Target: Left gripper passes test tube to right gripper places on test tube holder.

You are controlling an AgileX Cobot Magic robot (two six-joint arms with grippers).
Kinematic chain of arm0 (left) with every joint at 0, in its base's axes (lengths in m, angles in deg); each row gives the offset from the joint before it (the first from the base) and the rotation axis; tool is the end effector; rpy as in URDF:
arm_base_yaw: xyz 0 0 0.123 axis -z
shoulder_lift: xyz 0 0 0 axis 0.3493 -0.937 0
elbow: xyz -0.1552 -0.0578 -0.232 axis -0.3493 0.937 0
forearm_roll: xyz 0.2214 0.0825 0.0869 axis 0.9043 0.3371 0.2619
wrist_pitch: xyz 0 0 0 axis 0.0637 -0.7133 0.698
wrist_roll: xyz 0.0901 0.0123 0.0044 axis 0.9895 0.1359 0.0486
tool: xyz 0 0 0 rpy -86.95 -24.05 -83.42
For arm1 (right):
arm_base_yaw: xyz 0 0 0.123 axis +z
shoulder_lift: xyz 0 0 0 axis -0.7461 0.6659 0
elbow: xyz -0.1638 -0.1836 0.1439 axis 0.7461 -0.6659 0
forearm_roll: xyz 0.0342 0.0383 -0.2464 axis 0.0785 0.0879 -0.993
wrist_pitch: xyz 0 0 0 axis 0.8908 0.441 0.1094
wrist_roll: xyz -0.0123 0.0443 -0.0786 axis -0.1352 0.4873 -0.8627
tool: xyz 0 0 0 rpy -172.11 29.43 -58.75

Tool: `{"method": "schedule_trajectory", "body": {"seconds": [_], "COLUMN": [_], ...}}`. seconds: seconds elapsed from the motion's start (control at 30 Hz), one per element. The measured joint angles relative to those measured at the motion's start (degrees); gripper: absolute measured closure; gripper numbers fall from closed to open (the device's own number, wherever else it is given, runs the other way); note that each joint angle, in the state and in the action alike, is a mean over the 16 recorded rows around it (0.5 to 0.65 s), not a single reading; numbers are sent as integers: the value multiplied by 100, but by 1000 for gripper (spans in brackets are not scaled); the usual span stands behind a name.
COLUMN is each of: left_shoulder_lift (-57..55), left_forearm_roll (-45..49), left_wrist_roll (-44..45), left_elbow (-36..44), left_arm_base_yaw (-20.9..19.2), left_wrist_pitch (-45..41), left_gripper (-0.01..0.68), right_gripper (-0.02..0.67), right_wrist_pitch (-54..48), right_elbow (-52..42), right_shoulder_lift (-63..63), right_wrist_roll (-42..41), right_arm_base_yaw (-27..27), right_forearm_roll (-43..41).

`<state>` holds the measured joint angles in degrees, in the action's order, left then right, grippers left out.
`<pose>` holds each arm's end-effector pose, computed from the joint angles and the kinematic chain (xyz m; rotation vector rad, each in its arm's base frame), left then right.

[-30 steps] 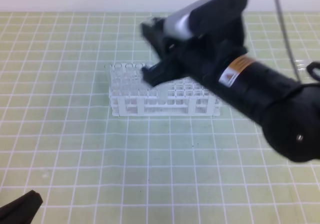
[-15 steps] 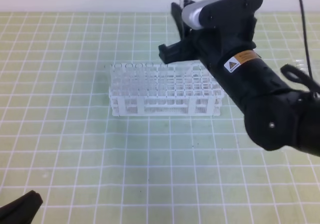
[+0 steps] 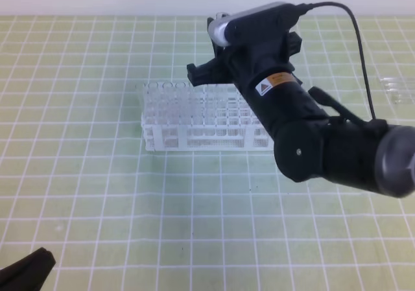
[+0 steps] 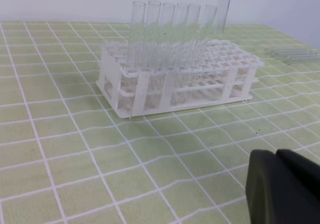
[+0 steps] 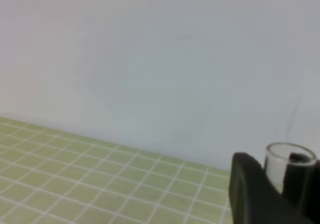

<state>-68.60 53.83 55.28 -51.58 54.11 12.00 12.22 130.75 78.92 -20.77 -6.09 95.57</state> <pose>0.0549 -0.0352 0.1948 0.3888 1.6819 -0.5172 0.3189 0.2529 0.2874 -0.3109 1.4694 0.3707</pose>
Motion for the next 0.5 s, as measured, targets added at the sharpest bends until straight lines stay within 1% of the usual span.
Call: {"method": "schedule_trajectory", "body": {"seconds": [0.5], "left_shoulder_lift": [4], "left_forearm_roll": [-2], "left_wrist_roll": [1], "left_elbow": [-12], "left_arm_base_yaw": [0], "left_wrist_pitch": [-15], "left_gripper": [675], "right_gripper": [549], "right_wrist_pitch": [124], "right_elbow": [198], "right_shoulder_lift": [442], "right_wrist_roll": [351], "right_arm_base_yaw": [-145], "right_forearm_roll": [-102]}}
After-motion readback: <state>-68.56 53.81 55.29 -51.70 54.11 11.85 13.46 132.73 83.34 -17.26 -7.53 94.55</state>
